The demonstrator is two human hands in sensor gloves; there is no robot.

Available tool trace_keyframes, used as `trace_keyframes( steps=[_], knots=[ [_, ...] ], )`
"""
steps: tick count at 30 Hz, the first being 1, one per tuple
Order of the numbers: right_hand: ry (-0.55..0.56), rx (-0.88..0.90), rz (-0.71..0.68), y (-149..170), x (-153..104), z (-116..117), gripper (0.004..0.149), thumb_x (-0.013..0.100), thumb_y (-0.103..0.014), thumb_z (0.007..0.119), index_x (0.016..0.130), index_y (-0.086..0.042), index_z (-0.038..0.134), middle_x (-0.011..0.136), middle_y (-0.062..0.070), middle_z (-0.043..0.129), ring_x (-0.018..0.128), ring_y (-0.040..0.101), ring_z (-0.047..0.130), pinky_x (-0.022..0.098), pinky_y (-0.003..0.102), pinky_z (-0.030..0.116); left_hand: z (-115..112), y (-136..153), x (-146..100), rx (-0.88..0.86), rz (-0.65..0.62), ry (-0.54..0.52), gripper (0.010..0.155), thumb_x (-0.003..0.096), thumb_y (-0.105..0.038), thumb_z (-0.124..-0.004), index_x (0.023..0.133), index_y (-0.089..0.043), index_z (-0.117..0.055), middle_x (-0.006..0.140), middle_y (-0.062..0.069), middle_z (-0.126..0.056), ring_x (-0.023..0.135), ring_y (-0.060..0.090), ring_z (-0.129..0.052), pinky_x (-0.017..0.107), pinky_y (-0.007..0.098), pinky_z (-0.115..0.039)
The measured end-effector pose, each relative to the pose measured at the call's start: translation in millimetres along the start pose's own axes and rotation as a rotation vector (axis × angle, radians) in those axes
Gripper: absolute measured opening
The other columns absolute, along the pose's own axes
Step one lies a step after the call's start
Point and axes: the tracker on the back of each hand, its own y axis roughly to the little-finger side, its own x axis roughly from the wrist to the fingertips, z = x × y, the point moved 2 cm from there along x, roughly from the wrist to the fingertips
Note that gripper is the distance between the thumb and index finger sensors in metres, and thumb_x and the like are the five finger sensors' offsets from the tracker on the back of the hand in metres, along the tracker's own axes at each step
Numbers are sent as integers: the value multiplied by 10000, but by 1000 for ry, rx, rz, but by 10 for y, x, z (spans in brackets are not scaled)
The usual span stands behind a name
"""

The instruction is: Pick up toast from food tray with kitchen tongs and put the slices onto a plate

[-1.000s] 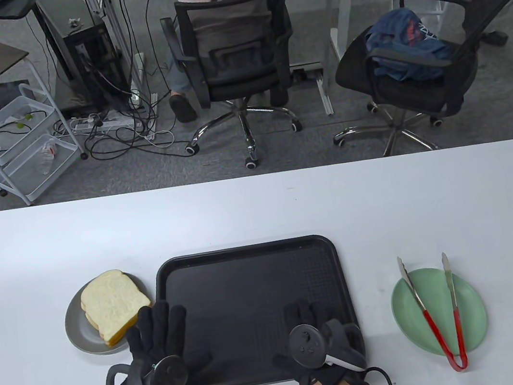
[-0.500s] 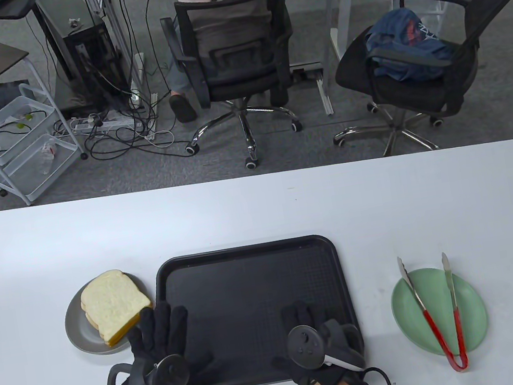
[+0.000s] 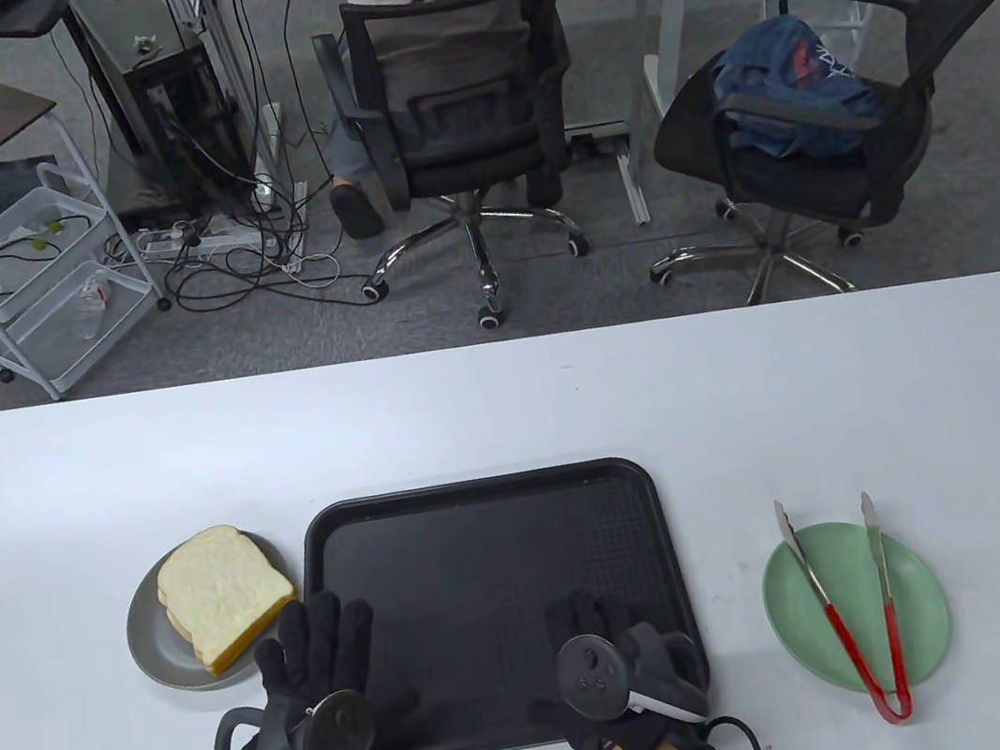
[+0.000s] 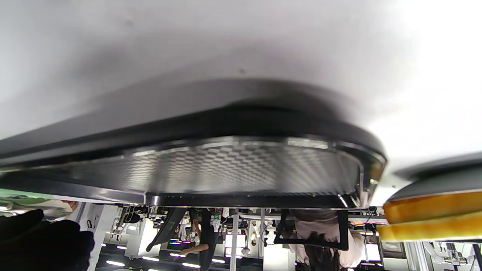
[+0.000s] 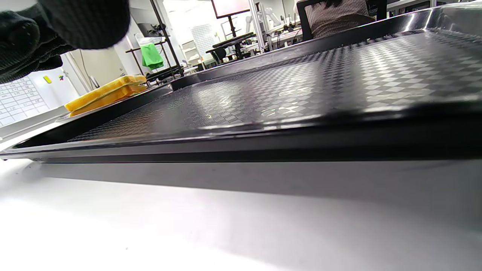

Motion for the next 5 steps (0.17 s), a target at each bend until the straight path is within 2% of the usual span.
trace_keyframes(
  steps=[5],
  knots=[
    [1, 2, 0, -1, -3, 2, 980, 411, -551, 750, 994, 13, 200, 1028, 385, 260, 841, 674, 297, 499, 786, 424, -5, -10, 0, -2, -5, 5, 991, 623, -725, -299, 1239, -36, 60, 1244, 364, 53, 1073, 667, -10, 756, 800, -225]
  ],
)
